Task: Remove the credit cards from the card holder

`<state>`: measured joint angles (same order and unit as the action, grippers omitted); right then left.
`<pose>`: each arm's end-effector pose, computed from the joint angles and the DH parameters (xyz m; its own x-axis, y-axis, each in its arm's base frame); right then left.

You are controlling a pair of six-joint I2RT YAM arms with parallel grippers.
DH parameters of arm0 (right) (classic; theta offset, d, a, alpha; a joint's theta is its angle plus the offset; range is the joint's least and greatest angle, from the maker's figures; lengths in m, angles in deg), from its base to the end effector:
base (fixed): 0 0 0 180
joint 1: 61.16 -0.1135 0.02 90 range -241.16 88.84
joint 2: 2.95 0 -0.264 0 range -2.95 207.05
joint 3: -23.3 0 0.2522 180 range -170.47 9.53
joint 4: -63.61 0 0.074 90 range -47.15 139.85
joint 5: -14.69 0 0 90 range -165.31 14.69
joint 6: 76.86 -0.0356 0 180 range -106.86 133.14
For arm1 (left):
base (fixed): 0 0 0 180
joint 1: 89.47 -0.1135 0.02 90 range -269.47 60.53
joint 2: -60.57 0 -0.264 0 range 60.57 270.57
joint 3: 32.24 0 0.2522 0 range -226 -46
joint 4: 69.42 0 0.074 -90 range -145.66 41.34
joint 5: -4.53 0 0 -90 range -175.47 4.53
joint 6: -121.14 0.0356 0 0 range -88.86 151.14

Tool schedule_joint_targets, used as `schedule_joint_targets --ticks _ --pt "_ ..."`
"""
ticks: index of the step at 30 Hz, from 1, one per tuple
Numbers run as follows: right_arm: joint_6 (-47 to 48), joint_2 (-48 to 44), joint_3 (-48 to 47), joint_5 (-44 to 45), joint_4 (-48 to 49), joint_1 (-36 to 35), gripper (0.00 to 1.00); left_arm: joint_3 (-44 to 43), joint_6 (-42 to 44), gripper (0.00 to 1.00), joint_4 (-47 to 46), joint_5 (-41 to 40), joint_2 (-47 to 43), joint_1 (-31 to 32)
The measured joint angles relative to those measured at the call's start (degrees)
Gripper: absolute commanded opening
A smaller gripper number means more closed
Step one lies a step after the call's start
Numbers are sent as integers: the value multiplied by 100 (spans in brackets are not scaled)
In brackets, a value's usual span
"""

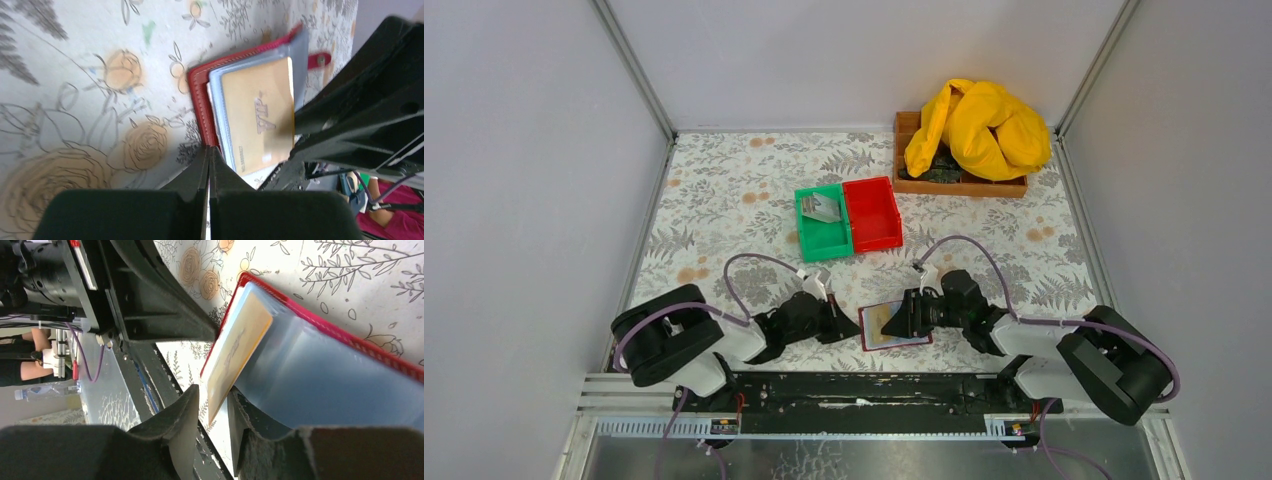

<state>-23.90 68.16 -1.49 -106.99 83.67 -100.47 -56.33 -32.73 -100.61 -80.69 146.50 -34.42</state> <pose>0.1446 0.1426 0.1347 -0.8175 -0.0068 -0.5759 -0.5150 0.4563 0.7257 0.1204 -0.1775 0.0987 -0.8988 -0.2757 -0.3407 0.1156 0.6007 -0.7911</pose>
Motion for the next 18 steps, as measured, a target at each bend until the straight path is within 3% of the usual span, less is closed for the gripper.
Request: schedule_joint_targets --ticks 10,18 --pt "-339 245 297 -72 608 0 33 -160 236 0 584 -179 -262 -234" --pt "-461 310 295 175 647 0 38 -153 407 0 1268 -269 -866 -236"
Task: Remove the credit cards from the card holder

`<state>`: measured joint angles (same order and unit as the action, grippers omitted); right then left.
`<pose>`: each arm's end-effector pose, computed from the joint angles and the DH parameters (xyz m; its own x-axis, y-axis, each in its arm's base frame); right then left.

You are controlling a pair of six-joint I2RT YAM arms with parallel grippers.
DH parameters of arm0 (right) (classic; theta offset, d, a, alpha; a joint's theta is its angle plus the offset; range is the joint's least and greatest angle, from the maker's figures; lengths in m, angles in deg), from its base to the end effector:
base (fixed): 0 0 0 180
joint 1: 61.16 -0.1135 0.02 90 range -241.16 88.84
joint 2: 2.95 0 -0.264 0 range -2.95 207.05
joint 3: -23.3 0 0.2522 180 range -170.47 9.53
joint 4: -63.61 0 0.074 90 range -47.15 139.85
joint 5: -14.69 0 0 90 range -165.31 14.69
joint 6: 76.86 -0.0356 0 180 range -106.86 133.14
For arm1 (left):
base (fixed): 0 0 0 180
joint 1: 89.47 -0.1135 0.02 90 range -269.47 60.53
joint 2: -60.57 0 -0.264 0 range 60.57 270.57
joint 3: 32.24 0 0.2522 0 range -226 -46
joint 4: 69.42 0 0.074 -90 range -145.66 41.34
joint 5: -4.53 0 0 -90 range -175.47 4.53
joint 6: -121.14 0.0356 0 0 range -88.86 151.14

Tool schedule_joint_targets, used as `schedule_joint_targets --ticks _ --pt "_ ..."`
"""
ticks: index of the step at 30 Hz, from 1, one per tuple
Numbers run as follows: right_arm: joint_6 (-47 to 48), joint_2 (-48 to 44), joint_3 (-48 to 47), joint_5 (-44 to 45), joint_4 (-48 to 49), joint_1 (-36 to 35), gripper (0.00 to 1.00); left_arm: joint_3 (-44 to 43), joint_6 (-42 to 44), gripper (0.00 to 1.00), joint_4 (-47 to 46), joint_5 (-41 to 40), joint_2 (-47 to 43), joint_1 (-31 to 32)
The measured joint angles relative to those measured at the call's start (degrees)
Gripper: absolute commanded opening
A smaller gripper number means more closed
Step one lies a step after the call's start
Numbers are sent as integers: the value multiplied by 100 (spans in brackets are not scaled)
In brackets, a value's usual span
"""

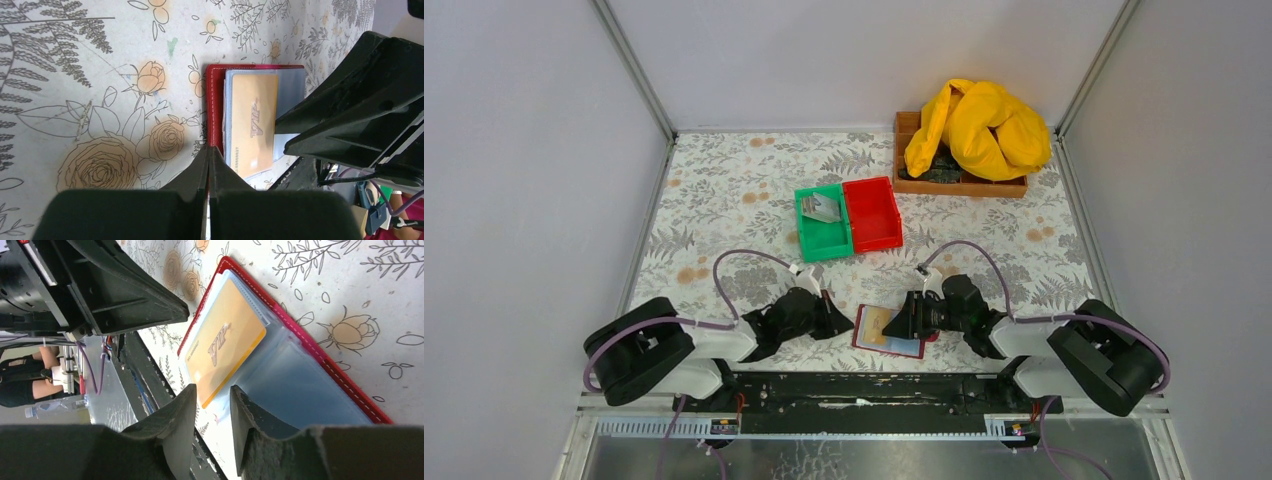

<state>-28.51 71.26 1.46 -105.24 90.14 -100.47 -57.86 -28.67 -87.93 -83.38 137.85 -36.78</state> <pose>0.1408 0.1382 0.1221 -0.8478 0.0502 -0.5280 -0.4457 0.4720 0.7606 0.1263 -0.1679 0.1133 -0.8697 -0.2839 -0.4038 0.1225 0.6683 -0.7337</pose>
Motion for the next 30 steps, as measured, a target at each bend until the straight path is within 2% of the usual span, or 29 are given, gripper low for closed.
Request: schedule_joint_targets --ticks 7,15,30 --pt "-289 431 -52 57 391 0 38 0 140 0 258 2 -66 0" --pt "-732 1069 -66 42 1115 17 38 -2 162 0 -94 136 181 -42" --pt "-1143 1161 -61 39 1755 48 38 35 175 0 -437 160 365 -74"
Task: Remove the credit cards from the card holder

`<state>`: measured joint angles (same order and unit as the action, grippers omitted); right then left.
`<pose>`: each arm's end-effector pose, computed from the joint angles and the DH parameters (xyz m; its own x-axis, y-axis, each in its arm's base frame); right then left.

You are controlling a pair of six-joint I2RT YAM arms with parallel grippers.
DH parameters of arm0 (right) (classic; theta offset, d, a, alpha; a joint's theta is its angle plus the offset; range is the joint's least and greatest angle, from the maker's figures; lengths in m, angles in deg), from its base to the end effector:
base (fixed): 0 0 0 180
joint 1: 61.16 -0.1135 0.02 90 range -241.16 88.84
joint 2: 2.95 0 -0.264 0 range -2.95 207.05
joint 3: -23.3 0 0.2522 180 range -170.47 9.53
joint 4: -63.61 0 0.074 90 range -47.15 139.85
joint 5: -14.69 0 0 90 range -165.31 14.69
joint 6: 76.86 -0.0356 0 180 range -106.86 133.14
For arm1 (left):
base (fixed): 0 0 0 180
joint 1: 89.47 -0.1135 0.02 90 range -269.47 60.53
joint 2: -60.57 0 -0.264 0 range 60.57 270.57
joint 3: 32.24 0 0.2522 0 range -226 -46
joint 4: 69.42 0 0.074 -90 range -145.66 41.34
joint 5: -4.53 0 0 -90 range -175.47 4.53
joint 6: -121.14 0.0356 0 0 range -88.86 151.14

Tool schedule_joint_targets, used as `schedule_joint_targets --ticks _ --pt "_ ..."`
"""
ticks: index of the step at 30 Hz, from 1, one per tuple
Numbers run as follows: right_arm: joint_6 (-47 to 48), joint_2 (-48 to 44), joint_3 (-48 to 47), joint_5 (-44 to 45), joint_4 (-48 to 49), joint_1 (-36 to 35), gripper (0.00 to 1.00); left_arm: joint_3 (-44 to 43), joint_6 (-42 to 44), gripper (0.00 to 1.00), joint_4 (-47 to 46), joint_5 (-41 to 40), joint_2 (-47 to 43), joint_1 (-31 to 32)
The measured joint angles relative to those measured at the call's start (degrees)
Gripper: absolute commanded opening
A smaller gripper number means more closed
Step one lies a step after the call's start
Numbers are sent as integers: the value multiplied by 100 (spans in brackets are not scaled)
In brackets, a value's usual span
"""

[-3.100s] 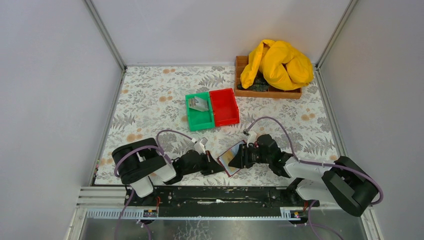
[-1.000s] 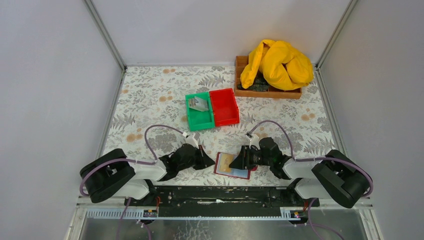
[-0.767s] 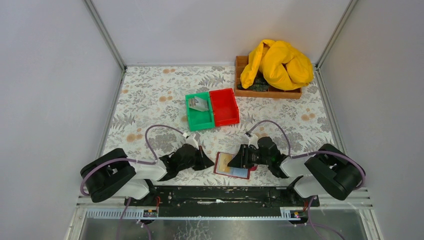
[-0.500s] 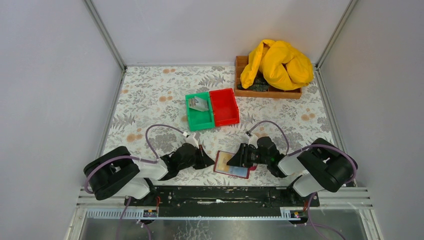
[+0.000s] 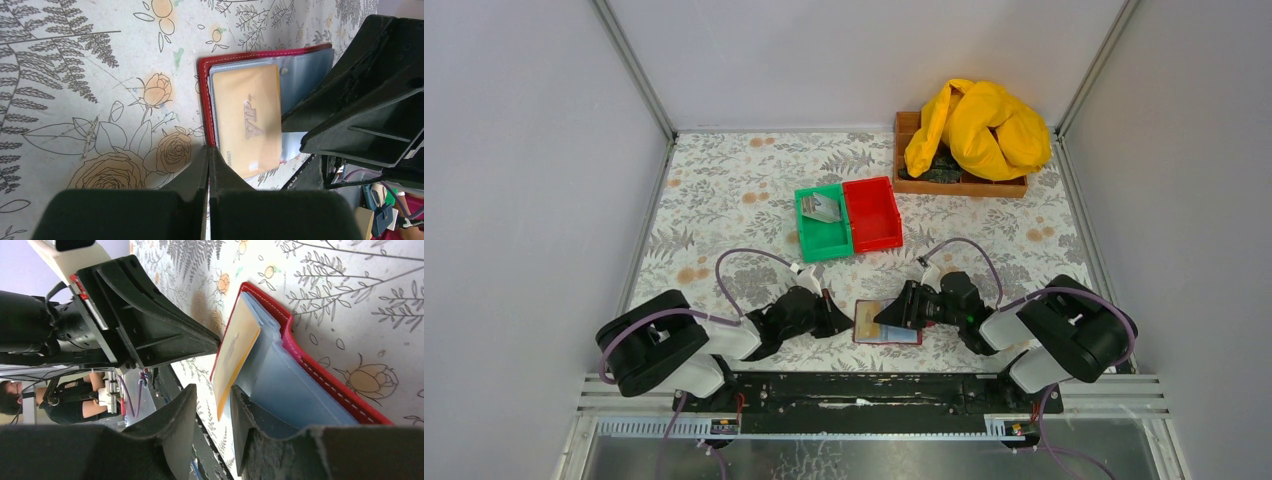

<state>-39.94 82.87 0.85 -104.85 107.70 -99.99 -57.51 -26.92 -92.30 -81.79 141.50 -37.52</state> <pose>0.1548 0.1472 0.1167 -0.8805 0.1842 -0.4369 -0.3398 0.3974 0.8524 0.1293 -0.1689 0.1067 -0.8716 -0.2603 -0.4153 0.1502 0.6647 -0.7319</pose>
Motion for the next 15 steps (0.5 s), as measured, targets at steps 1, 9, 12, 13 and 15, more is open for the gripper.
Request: schedule_joint_targets --ticks 1,9,12,13,15 --pt "-15 2 0 0 55 0 38 0 2 0 -4 2 2 0" --pt "-136 367 -26 -7 627 28 38 0 37 0 -4 4 0 0" --pt "-146 551 -114 -57 680 20 38 0 35 0 -2 42 0 7" --pt "-153 605 -142 -66 684 20 38 0 35 0 -2 55 0 9" --pt "-166 693 -175 -109 726 20 38 0 37 0 -2 74 0 9"
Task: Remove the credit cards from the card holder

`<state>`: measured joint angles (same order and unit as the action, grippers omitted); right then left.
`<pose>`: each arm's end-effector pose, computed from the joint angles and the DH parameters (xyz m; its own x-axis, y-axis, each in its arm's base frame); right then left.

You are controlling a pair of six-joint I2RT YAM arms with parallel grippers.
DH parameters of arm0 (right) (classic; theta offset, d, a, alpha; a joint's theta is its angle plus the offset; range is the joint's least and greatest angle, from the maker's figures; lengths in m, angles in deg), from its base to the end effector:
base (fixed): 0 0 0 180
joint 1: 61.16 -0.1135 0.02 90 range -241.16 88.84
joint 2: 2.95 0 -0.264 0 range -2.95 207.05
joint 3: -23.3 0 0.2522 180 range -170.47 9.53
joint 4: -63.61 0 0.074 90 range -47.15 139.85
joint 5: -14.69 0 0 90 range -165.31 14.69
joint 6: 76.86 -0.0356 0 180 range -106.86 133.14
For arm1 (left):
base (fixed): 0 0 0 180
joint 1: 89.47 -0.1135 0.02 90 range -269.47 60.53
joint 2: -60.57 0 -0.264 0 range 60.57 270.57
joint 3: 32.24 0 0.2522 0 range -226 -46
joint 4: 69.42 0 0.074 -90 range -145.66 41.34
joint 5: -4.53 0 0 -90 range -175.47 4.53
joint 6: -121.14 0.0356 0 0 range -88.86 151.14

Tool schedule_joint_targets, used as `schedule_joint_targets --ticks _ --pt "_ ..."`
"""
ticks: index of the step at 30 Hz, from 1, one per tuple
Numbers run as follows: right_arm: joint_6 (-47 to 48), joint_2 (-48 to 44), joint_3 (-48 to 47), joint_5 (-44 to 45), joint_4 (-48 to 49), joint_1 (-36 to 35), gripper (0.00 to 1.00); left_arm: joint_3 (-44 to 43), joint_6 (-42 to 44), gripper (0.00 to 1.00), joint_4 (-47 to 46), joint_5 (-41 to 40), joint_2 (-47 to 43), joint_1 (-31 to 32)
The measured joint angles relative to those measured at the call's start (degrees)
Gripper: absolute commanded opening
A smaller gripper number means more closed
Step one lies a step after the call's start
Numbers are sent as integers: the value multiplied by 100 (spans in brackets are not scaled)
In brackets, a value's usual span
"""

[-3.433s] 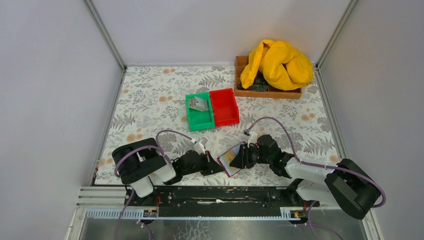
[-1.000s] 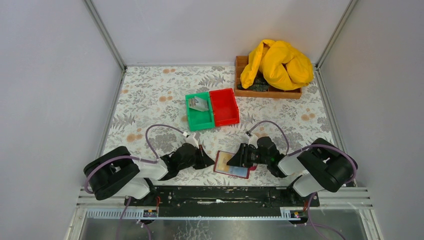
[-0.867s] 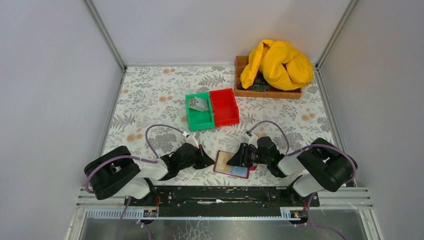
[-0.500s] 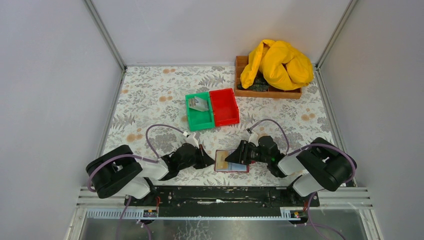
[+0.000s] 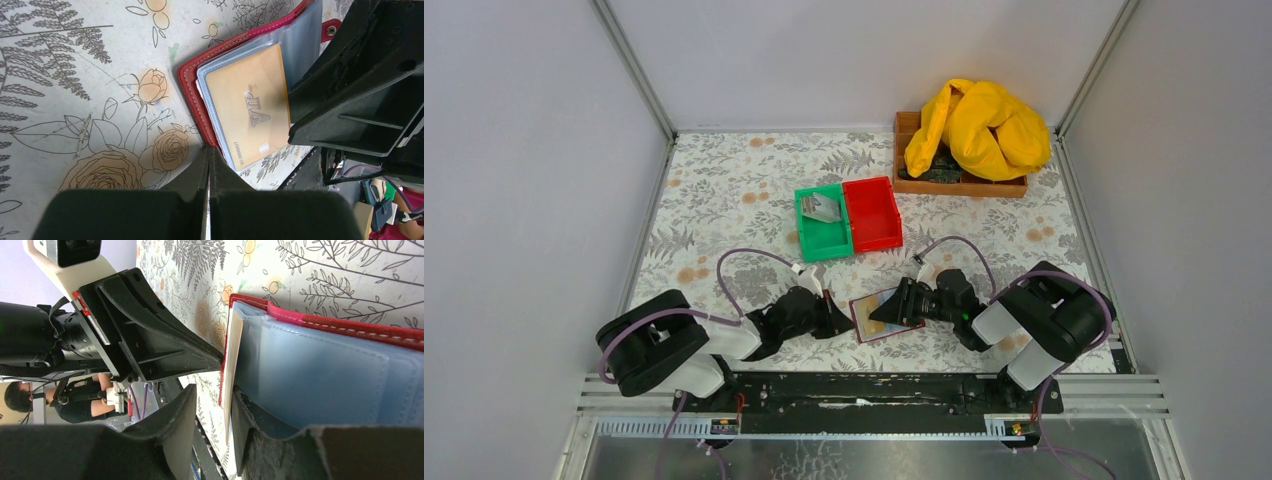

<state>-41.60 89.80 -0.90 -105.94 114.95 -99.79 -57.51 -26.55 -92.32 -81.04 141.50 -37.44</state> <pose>0.1643 0.1545 0.1115 -0.8825 0.1942 -0.4284 -0.3409 0.3635 0.8670 0.1287 -0.1694 0.1067 -0.8760 -0.2471 -0.4142 0.1601 0.6610 -0.7331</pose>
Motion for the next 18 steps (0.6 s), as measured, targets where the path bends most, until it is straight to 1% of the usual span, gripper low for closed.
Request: schedule_joint_targets --ticks 7,18 --pt "-24 125 -11 -57 61 0 38 0 -2 0 -28 33 28 -2" --pt "-63 223 -42 -96 223 -26 39 15 -55 0 -339 79 229 -2"
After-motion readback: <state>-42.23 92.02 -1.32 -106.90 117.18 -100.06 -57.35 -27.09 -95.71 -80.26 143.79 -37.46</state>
